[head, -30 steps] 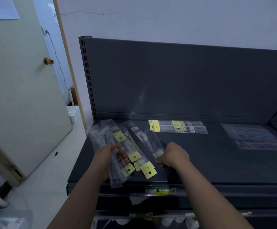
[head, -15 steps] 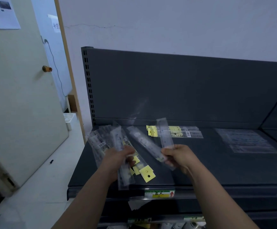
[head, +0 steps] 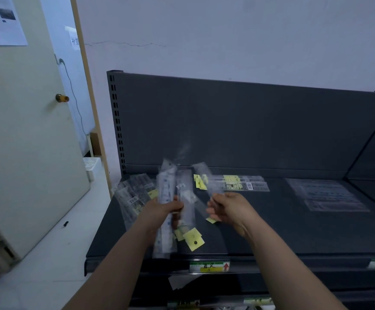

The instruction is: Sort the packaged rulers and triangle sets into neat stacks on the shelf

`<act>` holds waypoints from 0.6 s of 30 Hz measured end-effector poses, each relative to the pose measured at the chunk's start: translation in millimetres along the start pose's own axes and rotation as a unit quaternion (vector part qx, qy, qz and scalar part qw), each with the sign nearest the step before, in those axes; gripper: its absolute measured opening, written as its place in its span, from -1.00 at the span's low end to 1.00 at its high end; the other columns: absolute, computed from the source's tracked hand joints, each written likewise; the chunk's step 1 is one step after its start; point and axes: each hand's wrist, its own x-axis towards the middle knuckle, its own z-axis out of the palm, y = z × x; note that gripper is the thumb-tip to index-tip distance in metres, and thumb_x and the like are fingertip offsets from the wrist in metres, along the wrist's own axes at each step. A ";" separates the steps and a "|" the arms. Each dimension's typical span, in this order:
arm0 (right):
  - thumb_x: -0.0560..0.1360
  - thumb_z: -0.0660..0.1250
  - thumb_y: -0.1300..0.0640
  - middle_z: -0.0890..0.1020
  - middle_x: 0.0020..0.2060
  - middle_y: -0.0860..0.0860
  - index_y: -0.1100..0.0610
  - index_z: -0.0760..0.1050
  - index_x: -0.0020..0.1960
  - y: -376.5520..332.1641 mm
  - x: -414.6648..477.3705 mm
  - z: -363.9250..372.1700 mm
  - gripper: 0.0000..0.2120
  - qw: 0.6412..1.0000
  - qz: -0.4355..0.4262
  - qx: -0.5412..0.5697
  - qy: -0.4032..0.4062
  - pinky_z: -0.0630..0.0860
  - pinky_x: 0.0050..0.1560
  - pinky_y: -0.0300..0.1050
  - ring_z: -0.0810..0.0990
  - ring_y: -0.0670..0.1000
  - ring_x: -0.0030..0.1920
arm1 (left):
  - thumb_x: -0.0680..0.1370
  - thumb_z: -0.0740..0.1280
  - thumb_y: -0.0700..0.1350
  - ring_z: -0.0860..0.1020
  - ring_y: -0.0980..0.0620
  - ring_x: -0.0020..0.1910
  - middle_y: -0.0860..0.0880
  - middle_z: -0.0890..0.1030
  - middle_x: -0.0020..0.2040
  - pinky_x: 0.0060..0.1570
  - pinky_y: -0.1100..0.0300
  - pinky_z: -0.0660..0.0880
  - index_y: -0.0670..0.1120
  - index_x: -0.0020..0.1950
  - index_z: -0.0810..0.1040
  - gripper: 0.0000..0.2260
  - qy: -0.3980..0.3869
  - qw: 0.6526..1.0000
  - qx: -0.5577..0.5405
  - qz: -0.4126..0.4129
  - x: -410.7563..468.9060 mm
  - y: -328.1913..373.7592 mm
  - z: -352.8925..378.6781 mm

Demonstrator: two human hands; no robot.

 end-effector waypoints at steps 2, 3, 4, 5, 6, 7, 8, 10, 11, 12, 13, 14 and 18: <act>0.57 0.30 0.19 0.58 -0.19 0.12 0.21 0.47 -0.07 -9.2 7.6 -1.2 -0.91 0.999 -0.021 0.024 0.033 0.63 -0.19 -0.11 0.62 0.04 -0.21 | 0.40 0.49 -0.22 0.57 -0.01 -0.34 -0.14 0.66 -0.20 -0.42 0.22 0.53 -0.21 0.00 0.62 -0.79 -0.020 0.997 0.074 -0.018 -5.9 2.5 -5.3; 0.55 0.32 0.19 0.57 -0.19 0.12 0.21 0.47 -0.06 -14.2 10.5 -1.3 -0.91 0.999 -0.028 0.032 0.032 0.61 -0.16 -0.09 0.61 0.04 -0.20 | 0.39 0.50 -0.21 0.57 -0.01 -0.33 -0.13 0.67 -0.18 -0.41 0.23 0.53 -0.20 0.02 0.62 -0.77 -0.034 0.994 0.105 -0.027 -9.7 3.7 -6.8; 0.54 0.35 0.19 0.57 -0.19 0.12 0.19 0.48 -0.07 -18.5 14.3 -2.3 -0.92 0.999 -0.030 0.028 0.019 0.61 -0.16 -0.08 0.60 0.03 -0.22 | 0.39 0.50 -0.21 0.57 0.01 -0.34 -0.12 0.67 -0.19 -0.42 0.24 0.53 -0.20 0.03 0.63 -0.77 -0.049 0.990 0.126 -0.032 -12.8 4.4 -7.4; 0.52 0.37 0.18 0.57 -0.22 0.11 0.17 0.49 -0.10 -22.8 16.5 -3.3 -0.92 1.000 -0.026 0.011 -0.006 0.61 -0.19 -0.10 0.60 0.01 -0.26 | 0.39 0.49 -0.23 0.57 0.02 -0.35 -0.11 0.67 -0.21 -0.42 0.26 0.52 -0.20 0.02 0.64 -0.78 -0.064 0.988 0.137 -0.036 -14.7 4.7 -8.0; 0.51 0.39 0.18 0.59 -0.26 0.09 0.14 0.51 -0.15 -25.9 18.1 -4.7 -0.91 0.999 -0.013 -0.023 -0.035 0.60 -0.23 -0.14 0.59 0.00 -0.28 | 0.40 0.49 -0.23 0.57 0.03 -0.36 -0.10 0.67 -0.22 -0.42 0.26 0.52 -0.19 0.01 0.65 -0.80 -0.080 0.986 0.143 -0.038 -16.9 5.1 -8.3; 0.49 0.41 0.19 0.61 -0.30 0.07 0.12 0.53 -0.20 -28.0 19.0 -5.2 -0.89 0.996 0.002 -0.062 -0.068 0.58 -0.28 -0.17 0.58 0.00 -0.29 | 0.40 0.49 -0.23 0.57 0.04 -0.35 -0.10 0.67 -0.22 -0.41 0.25 0.52 -0.18 -0.01 0.65 -0.81 -0.092 0.984 0.148 -0.036 -18.6 6.1 -8.7; 0.47 0.42 0.21 0.62 -0.34 0.06 0.12 0.55 -0.24 -28.2 20.1 -6.3 -0.87 0.992 0.013 -0.092 -0.090 0.54 -0.31 -0.19 0.56 0.00 -0.30 | 0.39 0.50 -0.21 0.58 0.04 -0.34 -0.10 0.67 -0.21 -0.40 0.24 0.52 -0.16 -0.01 0.66 -0.81 -0.101 0.983 0.148 -0.031 -18.7 6.2 -10.1; 0.44 0.45 0.25 0.61 -0.41 0.07 0.15 0.57 -0.29 -25.2 23.9 -9.1 -0.85 0.991 0.025 -0.091 -0.095 0.48 -0.37 -0.21 0.50 -0.01 -0.38 | 0.34 0.51 -0.10 0.56 0.00 -0.31 -0.13 0.65 -0.17 -0.38 0.21 0.51 -0.16 -0.03 0.67 -0.75 -0.103 0.989 0.107 -0.024 -18.1 6.6 -14.2; 0.43 0.45 0.27 0.60 -0.40 0.08 0.17 0.56 -0.29 -23.5 26.2 -9.8 -0.85 0.994 0.028 -0.063 -0.083 0.50 -0.41 -0.24 0.50 -0.02 -0.40 | 0.34 0.50 -0.05 0.54 -0.02 -0.33 -0.15 0.64 -0.17 -0.39 0.19 0.50 -0.17 -0.03 0.67 -0.72 -0.095 0.993 0.063 -0.027 -16.8 6.8 -17.2; 0.43 0.45 0.28 0.60 -0.38 0.10 0.19 0.54 -0.27 -21.8 28.5 -10.6 -0.86 0.997 0.032 -0.022 -0.065 0.52 -0.44 -0.26 0.51 -0.02 -0.39 | 0.36 0.47 -0.03 0.51 -0.02 -0.37 -0.16 0.62 -0.19 -0.39 0.18 0.49 -0.18 -0.04 0.66 -0.72 -0.086 0.996 0.011 -0.028 -14.1 6.6 -20.5; 0.43 0.44 0.30 0.60 -0.35 0.13 0.22 0.53 -0.23 -20.4 29.6 -10.5 -0.89 0.998 0.033 0.029 -0.045 0.54 -0.46 -0.27 0.53 0.00 -0.37 | 0.41 0.43 -0.04 0.50 0.00 -0.41 -0.14 0.61 -0.24 -0.40 0.17 0.49 -0.18 -0.04 0.64 -0.76 -0.076 0.996 -0.038 -0.027 -12.6 6.6 -23.0; 0.45 0.41 0.32 0.60 -0.33 0.15 0.26 0.52 -0.17 -18.8 31.4 -10.3 -0.93 0.996 0.033 0.077 -0.025 0.56 -0.46 -0.26 0.56 0.01 -0.34 | 0.45 0.40 -0.07 0.50 0.03 -0.44 -0.10 0.60 -0.28 -0.42 0.19 0.48 -0.18 -0.04 0.61 -0.80 -0.067 0.994 -0.079 -0.027 -10.8 5.4 -25.2; 0.48 0.35 0.39 0.61 -0.18 0.22 0.35 0.44 0.11 -11.5 34.6 1.5 -0.78 0.976 0.024 0.211 0.038 0.63 -0.37 -0.18 0.65 0.04 -0.29 | 0.47 0.31 -0.25 0.46 0.12 -0.51 -0.05 0.58 -0.33 -0.56 0.31 0.43 -0.16 -0.01 0.53 -0.88 -0.077 0.979 -0.190 -0.012 -7.8 -4.0 -23.8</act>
